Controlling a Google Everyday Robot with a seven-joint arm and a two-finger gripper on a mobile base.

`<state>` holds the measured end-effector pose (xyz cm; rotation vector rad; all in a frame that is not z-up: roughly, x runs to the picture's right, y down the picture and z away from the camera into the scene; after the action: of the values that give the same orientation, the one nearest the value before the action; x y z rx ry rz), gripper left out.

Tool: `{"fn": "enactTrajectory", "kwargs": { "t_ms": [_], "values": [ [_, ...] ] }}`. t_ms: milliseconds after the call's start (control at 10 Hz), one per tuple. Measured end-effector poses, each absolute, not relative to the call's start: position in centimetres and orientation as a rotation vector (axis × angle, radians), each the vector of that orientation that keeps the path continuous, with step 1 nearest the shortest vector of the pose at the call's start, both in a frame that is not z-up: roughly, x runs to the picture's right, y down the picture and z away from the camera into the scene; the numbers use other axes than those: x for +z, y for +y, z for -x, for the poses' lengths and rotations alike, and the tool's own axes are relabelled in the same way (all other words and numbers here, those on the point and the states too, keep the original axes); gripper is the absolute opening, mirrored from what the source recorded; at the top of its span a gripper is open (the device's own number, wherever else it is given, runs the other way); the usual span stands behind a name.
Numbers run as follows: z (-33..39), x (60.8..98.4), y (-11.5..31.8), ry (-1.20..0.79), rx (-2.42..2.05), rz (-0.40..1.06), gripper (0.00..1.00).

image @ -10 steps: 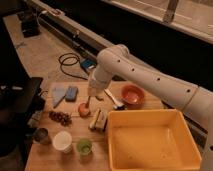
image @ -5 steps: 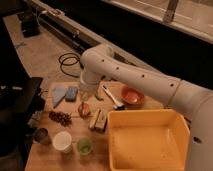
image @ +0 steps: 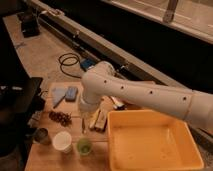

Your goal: Place fork in plastic cup

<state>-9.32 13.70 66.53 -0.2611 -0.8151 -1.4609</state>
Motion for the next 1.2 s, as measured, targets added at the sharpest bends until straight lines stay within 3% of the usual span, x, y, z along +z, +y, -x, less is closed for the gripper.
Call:
{"fn": "enactTrajectory", "kwargs": {
  "t_ms": [300,1200],
  "values": [
    [9.1,65.7,17.6,-0.847,-1.448,0.304,0.00],
    [9.1,65.7,17.8,-0.850,-1.448,0.313,0.00]
  ]
}}
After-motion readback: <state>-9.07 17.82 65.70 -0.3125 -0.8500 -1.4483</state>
